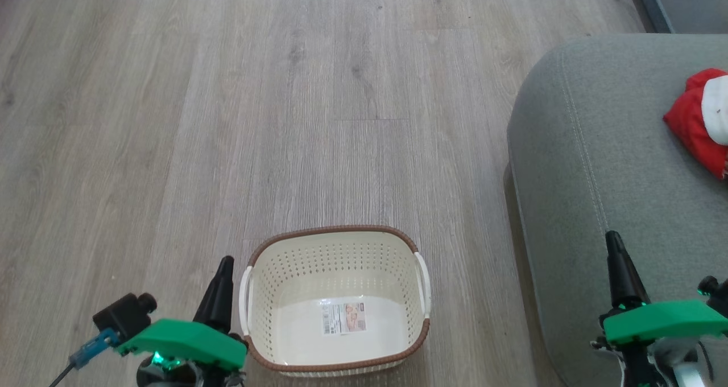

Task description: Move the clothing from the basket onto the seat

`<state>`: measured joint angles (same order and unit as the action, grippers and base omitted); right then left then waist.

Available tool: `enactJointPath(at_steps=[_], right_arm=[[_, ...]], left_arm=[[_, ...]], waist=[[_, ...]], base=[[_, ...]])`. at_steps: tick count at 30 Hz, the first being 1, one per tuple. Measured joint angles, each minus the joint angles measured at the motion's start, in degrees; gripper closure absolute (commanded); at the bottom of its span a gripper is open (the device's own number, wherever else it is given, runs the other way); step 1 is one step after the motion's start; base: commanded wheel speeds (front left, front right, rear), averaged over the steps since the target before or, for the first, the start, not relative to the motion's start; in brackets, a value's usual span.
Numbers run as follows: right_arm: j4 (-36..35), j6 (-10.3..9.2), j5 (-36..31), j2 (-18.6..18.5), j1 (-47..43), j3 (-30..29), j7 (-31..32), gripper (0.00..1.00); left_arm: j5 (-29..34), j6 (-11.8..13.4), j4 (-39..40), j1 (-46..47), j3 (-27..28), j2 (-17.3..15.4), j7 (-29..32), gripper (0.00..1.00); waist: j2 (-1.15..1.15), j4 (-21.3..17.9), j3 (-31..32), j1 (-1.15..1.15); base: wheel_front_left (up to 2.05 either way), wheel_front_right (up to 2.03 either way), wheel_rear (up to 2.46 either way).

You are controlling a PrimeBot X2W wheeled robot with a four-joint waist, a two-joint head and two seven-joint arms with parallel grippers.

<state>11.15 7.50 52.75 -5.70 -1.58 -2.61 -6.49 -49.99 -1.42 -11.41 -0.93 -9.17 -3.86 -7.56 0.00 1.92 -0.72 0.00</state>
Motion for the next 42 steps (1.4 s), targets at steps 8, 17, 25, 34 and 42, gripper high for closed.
enactJointPath(at_steps=[8, 17, 25, 34, 42], right_arm=[[0.4, 0.0, 4.3, 0.2, 0.5, -0.5, 1.1, 1.0], [1.0, 0.0, 9.1, 0.3, 1.3, -0.9, 2.8, 1.0], [1.5, 0.0, 13.3, 0.6, 1.4, -1.3, 4.1, 1.0], [2.1, 0.0, 18.1, 1.0, 2.4, -2.0, 5.6, 1.0], [2.4, 0.0, 22.4, 1.6, 2.5, -2.5, 6.9, 1.0]], left_arm=[[-4.8, -0.8, -0.5, 0.8, 1.0, 0.0, 1.1, 1.0], [-10.2, -1.4, -0.8, 1.0, 2.1, 0.0, 2.6, 1.0], [-14.9, -2.0, -1.2, 1.1, 3.7, 0.0, 4.0, 1.0], [-20.1, -2.5, -1.9, 1.4, 5.0, 0.0, 5.3, 1.0], [-24.8, -3.3, -2.3, 2.3, 5.9, 0.0, 6.6, 1.0]], waist=[[0.0, -0.2, 0.1, 0.0], [0.0, -0.4, 0.1, 0.0], [0.0, -0.7, 0.2, 0.0], [0.0, -0.9, 0.2, 0.0], [0.0, -1.1, 0.3, 0.0]], base=[[0.0, 0.0, 0.0], [0.0, 0.0, 0.0], [0.0, 0.0, 0.0], [0.0, 0.0, 0.0], [0.0, 0.0, 0.0]])
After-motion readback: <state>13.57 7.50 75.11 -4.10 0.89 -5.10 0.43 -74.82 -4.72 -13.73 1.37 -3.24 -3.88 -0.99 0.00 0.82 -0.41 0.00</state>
